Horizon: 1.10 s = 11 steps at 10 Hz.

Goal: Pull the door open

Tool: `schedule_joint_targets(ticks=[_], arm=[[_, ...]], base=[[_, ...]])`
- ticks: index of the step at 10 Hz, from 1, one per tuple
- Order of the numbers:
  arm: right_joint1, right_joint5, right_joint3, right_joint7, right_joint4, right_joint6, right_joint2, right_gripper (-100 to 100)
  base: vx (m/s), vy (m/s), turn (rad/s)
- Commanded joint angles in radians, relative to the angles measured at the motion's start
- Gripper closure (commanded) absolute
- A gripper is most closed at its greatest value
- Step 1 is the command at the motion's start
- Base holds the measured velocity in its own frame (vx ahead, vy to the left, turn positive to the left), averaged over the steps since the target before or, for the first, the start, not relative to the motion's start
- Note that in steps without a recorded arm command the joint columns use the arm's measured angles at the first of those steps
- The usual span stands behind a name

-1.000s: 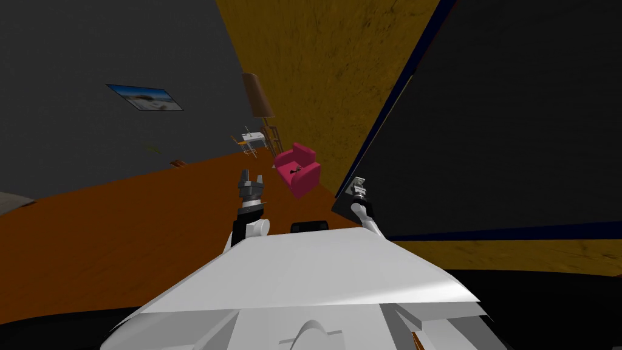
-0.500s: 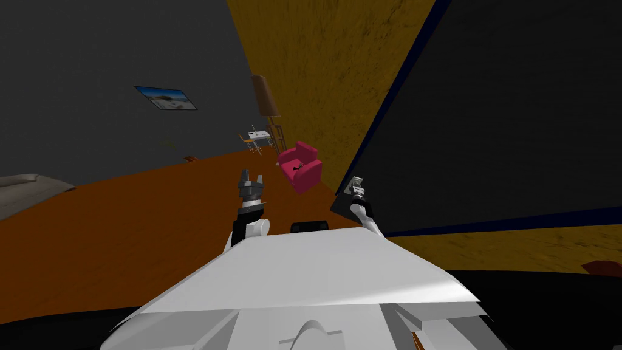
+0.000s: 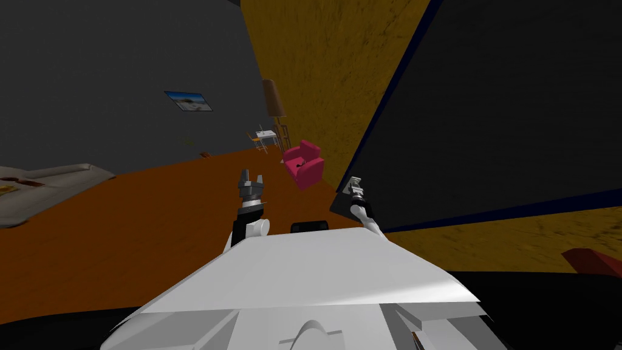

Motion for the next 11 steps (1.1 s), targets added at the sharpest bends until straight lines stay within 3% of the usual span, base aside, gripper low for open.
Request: schedule_joint_targets(ticks=[1,2,11], arm=[[0.007,0.003,0.013,-0.012,-0.013,-0.002,-0.012,100],[0.005,0.003,0.011,-0.010,-0.005,-0.003,-0.008,100],[0.045,0.018,0.095,-0.093,-0.047,-0.024,-0.088,100]], base=[[-0.220,-0.012,0.106],[-0.092,0.004,0.028],[-0.211,-0.029,0.118]])
